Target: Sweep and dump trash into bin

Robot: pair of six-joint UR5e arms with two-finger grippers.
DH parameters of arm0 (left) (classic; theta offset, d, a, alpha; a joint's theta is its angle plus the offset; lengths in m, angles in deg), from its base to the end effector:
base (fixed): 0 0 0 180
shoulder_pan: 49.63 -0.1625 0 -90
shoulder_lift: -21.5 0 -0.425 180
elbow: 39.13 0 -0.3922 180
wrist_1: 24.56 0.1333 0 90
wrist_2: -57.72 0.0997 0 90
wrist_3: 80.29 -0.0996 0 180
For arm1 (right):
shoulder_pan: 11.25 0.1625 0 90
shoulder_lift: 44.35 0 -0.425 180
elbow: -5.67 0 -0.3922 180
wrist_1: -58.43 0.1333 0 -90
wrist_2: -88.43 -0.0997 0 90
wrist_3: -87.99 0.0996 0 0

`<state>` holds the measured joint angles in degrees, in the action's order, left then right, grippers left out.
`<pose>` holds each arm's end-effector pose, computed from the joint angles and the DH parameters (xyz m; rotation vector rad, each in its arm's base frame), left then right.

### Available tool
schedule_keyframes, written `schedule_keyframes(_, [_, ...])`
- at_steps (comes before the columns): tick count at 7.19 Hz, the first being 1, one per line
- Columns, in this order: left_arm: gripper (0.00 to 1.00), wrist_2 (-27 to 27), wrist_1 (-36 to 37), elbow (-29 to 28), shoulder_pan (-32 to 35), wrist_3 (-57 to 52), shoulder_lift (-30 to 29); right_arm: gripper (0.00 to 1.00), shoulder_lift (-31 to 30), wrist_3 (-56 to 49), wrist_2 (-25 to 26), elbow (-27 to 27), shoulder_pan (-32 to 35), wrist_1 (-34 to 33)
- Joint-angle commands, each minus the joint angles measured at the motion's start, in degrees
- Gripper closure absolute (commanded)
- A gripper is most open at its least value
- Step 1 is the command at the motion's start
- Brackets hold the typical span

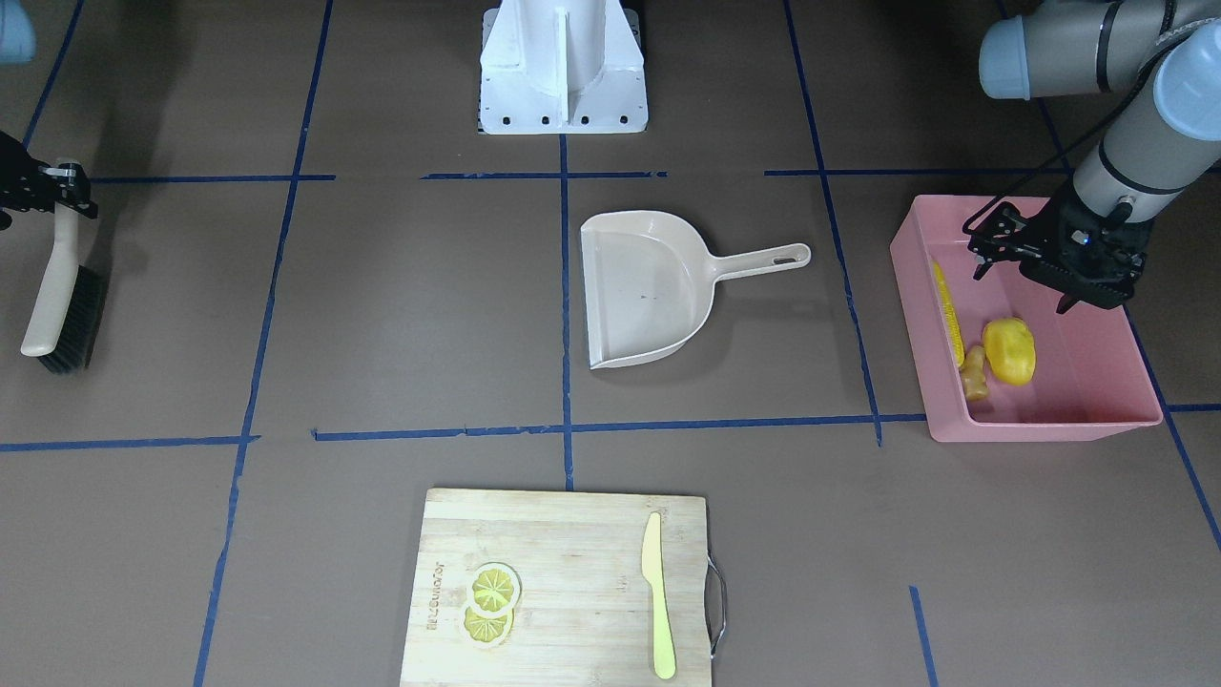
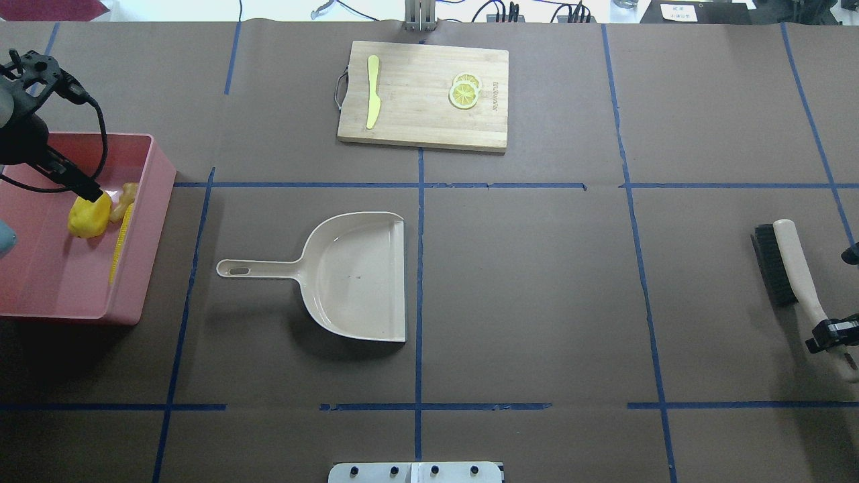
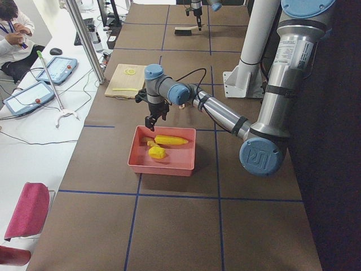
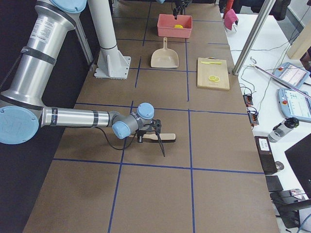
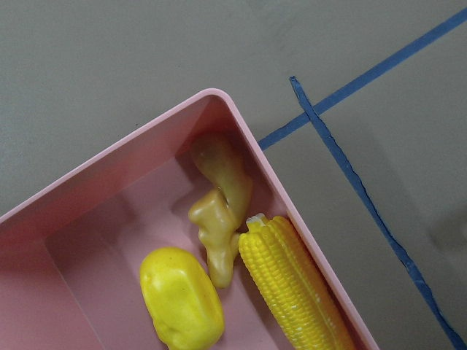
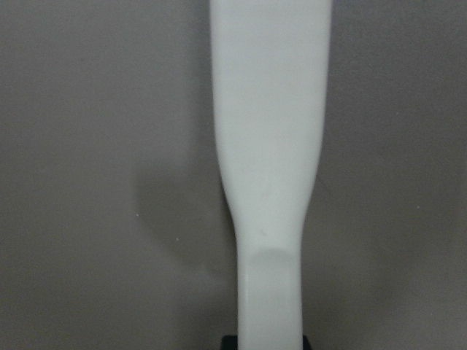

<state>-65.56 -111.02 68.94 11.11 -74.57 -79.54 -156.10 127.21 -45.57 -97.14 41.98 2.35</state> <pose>0.2002 -0.5182 0.4209 0.2447 0.6826 0.5225 -0.1585 -0.3192 0.6410 -0.1386 -0.8499 -0.1273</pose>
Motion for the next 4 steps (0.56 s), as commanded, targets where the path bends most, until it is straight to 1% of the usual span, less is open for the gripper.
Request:
schedule_keyframes(1, [0.0, -0.03, -0.11, -0.06, -0.01, 0.08, -0.04, 0.0, -0.04, 0.07, -0.03, 0.06, -0.06, -0.08])
schedule_keyframes(2, [0.0, -0.03, -0.11, -0.06, -0.01, 0.08, -0.04, 0.0, -0.04, 0.07, 0.06, -0.2, 0.03, 0.01])
schedule_keyframes(3, [0.0, -0.03, -0.2, -0.06, -0.01, 0.0, -0.04, 0.0, -0.13, 0.07, -0.02, -1.68, 0.64, 0.36])
schedule_keyframes(4, [0.0, -0.03, -0.11, -0.06, 0.6, -0.09, -0.04, 0.0, -0.04, -0.11, -0.02, -3.78, 4.82, 0.36])
